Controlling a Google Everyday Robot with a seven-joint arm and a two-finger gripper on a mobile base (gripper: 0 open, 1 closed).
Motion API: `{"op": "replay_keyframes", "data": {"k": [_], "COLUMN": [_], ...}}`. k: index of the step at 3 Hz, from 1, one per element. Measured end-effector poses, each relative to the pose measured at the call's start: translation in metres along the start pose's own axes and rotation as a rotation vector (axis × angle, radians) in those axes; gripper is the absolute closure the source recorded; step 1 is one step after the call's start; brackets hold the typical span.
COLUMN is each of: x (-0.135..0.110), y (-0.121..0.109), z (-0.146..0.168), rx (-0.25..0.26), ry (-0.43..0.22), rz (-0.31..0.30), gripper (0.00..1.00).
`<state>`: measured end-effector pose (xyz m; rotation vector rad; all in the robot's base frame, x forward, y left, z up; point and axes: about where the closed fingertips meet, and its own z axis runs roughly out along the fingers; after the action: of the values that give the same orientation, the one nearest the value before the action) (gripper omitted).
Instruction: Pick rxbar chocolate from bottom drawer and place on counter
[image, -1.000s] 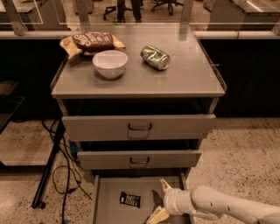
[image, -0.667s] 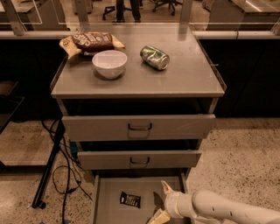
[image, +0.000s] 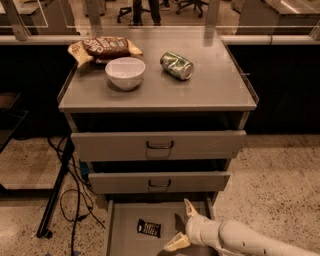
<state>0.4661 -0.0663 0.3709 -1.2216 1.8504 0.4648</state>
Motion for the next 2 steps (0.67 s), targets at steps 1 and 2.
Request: {"op": "replay_keyframes", "data": {"k": [1, 2], "x": [0.0000, -0.0012], "y": [0.0000, 0.0014], "z": [0.0000, 0.0020], "rx": [0.000, 0.011], "ry": [0.000, 0.058], "rz": [0.000, -0.040], "gripper": [0.00, 0.00]}}
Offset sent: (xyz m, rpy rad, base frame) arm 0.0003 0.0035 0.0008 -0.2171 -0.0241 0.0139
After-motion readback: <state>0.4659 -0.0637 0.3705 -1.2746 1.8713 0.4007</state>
